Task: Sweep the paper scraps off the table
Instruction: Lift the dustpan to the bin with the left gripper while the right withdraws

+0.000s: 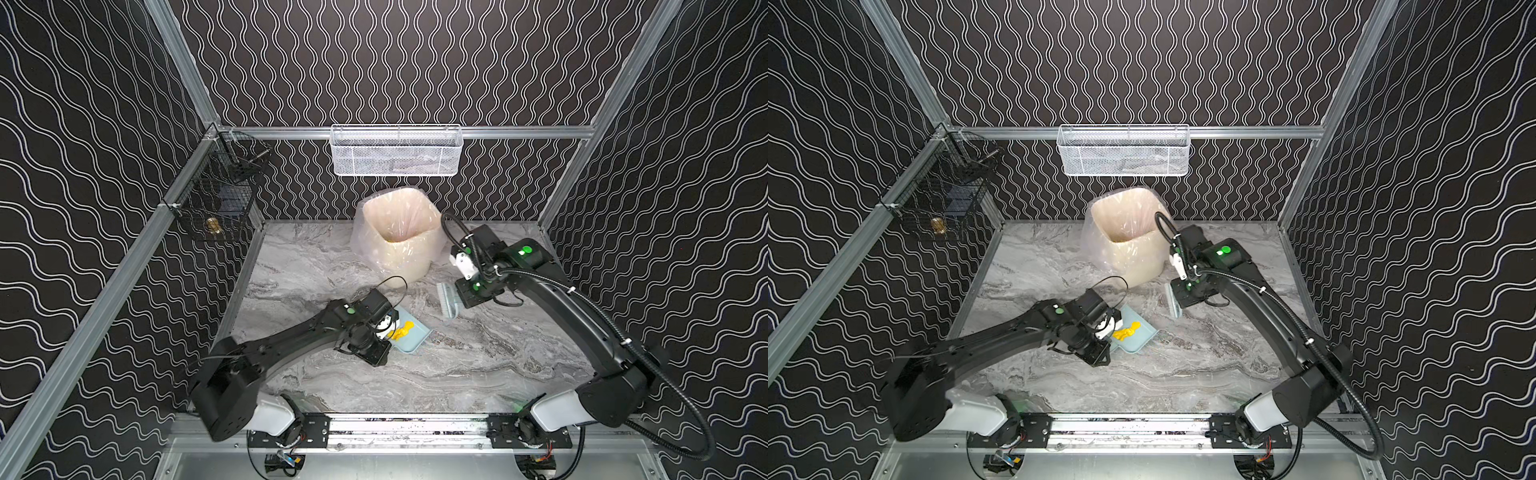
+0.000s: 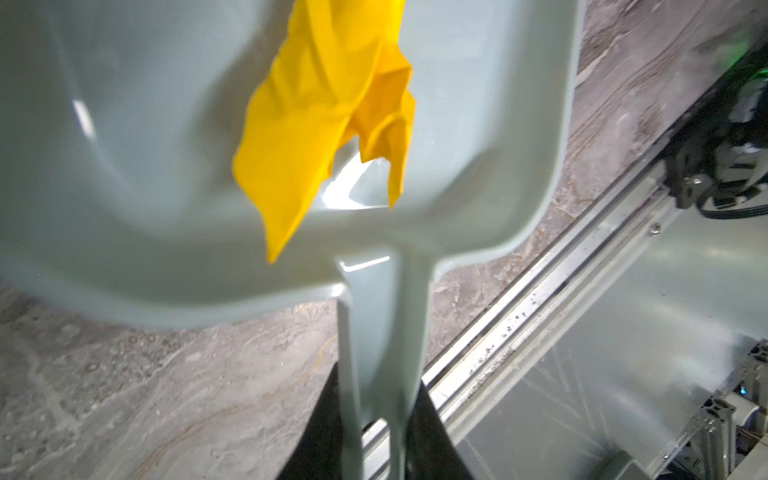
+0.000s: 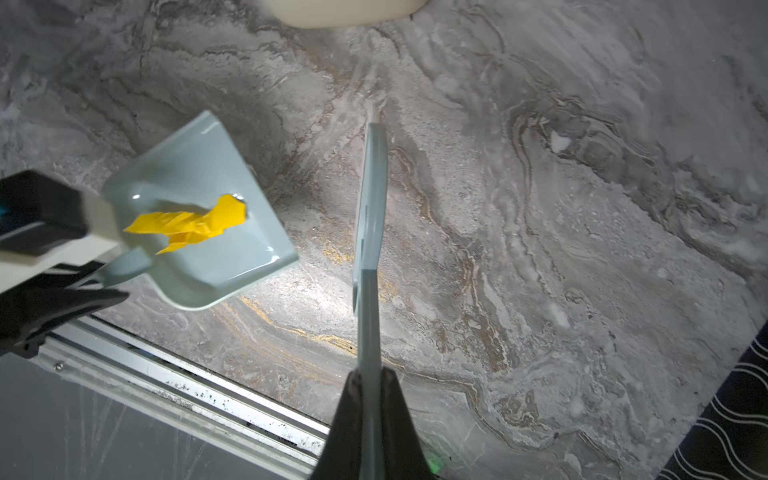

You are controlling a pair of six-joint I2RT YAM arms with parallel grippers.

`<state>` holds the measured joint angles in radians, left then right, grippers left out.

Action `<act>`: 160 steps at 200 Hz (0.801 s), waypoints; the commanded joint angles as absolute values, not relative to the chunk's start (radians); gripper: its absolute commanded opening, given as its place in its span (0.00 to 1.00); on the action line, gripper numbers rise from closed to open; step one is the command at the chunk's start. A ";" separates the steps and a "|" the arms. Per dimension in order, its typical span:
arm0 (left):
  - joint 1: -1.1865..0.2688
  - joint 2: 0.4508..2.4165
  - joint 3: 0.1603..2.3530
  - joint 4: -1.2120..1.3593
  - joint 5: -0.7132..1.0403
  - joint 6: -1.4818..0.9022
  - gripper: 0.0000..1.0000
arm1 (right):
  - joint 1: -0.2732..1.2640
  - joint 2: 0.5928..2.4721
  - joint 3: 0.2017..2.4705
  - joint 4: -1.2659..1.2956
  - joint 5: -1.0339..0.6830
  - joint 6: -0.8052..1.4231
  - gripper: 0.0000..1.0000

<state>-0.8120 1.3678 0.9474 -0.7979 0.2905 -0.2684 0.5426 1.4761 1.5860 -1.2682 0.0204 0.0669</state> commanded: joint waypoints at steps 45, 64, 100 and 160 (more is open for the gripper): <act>-0.814 1.173 1.024 -1.025 0.172 -0.421 0.00 | 0.466 1.445 1.569 -1.240 -0.040 0.026 0.00; -0.813 1.134 1.065 -1.073 0.149 -0.464 0.00 | 0.456 1.444 1.570 -1.237 -0.052 0.027 0.00; -0.792 1.124 1.181 -1.153 0.109 -0.497 0.00 | 0.443 1.424 1.531 -1.216 -0.086 0.029 0.00; -0.643 1.153 1.368 -1.210 0.156 -0.436 0.00 | 0.394 1.405 1.486 -1.183 -0.114 0.018 0.00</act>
<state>-0.6971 1.1393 1.3136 -1.1698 0.1291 -0.4702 0.4088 1.4105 1.4887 -1.2156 -0.0948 0.0284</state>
